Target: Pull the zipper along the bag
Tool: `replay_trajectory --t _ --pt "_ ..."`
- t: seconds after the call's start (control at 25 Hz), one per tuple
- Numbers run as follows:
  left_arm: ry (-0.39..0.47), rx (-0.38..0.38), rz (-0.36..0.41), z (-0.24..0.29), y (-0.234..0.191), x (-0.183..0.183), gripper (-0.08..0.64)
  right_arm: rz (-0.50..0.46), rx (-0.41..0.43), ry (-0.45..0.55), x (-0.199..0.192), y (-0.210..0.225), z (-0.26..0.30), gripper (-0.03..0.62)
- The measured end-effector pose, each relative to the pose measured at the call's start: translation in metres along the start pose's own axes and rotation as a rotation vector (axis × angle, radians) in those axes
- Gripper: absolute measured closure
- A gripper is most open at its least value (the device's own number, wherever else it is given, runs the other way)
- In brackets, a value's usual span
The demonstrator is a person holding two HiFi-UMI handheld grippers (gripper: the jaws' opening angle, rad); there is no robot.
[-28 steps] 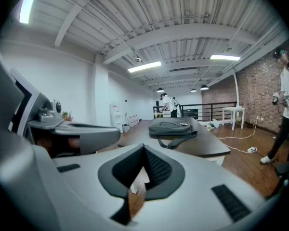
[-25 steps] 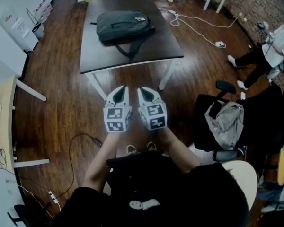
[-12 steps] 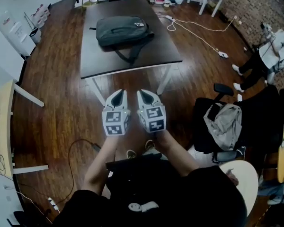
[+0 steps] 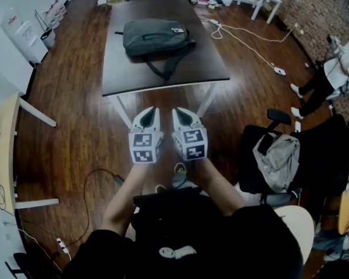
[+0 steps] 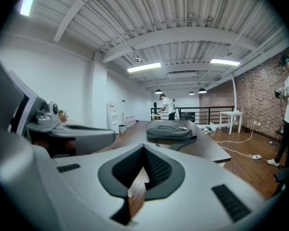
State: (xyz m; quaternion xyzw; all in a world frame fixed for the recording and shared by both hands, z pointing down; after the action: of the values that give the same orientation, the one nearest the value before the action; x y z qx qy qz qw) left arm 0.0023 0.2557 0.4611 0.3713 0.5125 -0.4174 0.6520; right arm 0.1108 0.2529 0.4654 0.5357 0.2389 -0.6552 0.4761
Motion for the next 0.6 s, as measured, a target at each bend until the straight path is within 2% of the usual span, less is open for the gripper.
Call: replay_trajectory --t 0.6 --pt "-0.058 0.051 0.007 0.081 -0.023 -0.001 0.560 0.010 0.066 -0.031 0.019 0.046 0.076 0.578"
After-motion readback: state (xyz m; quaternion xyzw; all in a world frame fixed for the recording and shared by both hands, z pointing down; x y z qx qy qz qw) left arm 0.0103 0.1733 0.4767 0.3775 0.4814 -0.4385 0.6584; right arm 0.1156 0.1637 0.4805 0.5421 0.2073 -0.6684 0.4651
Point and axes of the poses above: the fingertips, and each gripper's own axes: z forward along the fingers, y to its right, x out of its top, the point moved 5 cm from there along -z, backward along the fingers, and after that the axes turned 10 degrees about z, right-handed, at the moved point
